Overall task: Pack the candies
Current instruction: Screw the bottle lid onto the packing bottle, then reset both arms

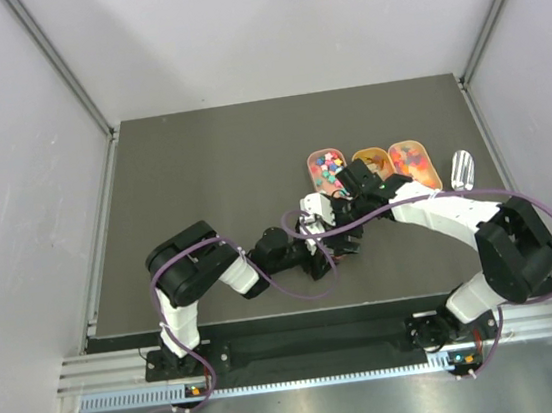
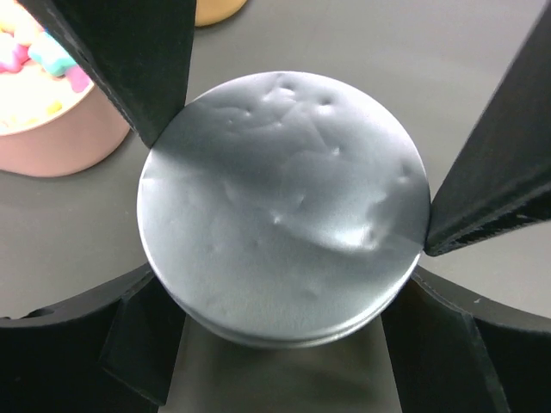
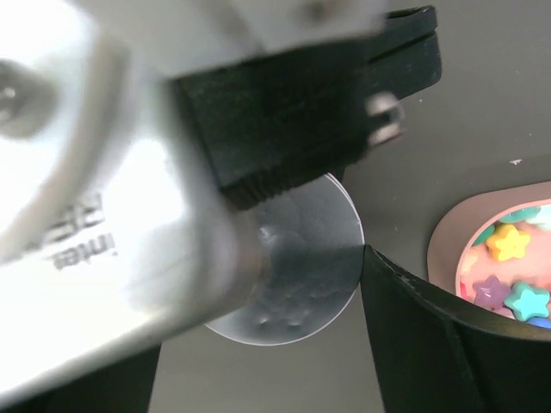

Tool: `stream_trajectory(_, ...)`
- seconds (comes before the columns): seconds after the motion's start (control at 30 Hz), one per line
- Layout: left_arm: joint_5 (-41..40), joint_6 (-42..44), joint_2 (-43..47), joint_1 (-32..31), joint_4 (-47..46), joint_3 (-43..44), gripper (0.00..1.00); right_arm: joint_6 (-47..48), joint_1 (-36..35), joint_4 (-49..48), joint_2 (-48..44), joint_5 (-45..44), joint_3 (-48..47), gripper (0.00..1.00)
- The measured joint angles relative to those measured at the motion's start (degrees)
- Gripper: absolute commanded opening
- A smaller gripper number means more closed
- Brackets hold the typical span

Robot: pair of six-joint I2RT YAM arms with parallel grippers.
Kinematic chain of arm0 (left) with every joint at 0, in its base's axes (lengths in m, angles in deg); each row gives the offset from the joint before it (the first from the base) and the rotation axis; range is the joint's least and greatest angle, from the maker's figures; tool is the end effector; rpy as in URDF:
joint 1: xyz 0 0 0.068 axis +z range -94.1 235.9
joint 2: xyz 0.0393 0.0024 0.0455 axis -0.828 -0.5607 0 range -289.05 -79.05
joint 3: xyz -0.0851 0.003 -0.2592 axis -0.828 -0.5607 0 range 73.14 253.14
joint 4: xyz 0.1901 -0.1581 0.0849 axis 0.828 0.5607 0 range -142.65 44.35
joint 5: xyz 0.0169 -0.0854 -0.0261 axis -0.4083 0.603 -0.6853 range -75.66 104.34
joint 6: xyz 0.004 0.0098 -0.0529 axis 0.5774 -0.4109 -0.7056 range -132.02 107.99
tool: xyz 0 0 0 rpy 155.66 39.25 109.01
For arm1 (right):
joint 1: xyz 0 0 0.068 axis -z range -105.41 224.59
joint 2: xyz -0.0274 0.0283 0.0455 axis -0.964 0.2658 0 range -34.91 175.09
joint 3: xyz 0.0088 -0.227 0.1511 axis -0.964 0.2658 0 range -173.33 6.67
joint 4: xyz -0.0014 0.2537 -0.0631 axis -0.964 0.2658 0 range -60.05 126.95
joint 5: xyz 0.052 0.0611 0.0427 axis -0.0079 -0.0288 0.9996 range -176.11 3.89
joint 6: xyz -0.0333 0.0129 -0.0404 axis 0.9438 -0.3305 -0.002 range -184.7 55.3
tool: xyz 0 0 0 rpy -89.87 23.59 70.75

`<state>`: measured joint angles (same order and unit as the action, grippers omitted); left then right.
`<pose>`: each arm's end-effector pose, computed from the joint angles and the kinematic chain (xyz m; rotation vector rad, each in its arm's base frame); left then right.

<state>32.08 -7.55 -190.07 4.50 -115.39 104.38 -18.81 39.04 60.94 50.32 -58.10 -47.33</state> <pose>0.1914 -0.2572 0.0979 1.1008 1.6011 -0.8445 0.2244 0.1809 0.2076 -1.7899 1.8375 0.5789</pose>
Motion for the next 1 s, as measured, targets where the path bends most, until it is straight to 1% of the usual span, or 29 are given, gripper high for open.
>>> stream_trajectory(0.03, 0.0, 0.37, 0.09, -0.02, 0.04, -0.09, 0.89, -0.13, -0.02, -0.02, 0.0, 0.0, 0.0, 1.0)
stream_trajectory(0.07, -0.46, 0.98, 0.17, -0.11, -0.07, -0.39, 0.99, -0.79, -0.02, -0.07, 0.13, 0.15, 0.0, 0.99)
stream_trajectory(0.17, -1.79, 1.14, 0.52, -0.26, -0.52, -1.07, 0.99, -2.58, -0.02, -0.26, 0.79, 1.03, -0.13, 1.0)
stream_trajectory(0.37, -2.16, 0.94, 0.63, -0.28, -1.11, -1.49, 0.98, -1.86, -0.02, -0.04, 1.4, 1.81, -0.59, 1.0)
stream_trajectory(0.5, -2.49, 1.33, 2.54, -0.11, 1.64, -1.79, 0.98, -0.33, 0.04, 1.62, 2.16, 3.06, -1.77, 1.0)
stream_trajectory(0.67, -1.7, 3.56, 7.58, 0.5, 11.39, -1.4, 0.99, 1.75, 0.48, 5.99, 2.71, 4.31, -3.89, 1.0)
stream_trajectory(0.87, 2.14, 7.72, 13.38, 2.25, 29.27, 2.29, 0.99, 5.03, 2.62, 11.91, 4.07, 5.09, -7.1, 1.0)
stream_trajectory(1.0, 5.35, 11.15, 16.11, 3.48, 41.03, 5.2, 0.99, 6.73, 3.56, 13.66, 4.2, 5.49, -7.67, 1.0)
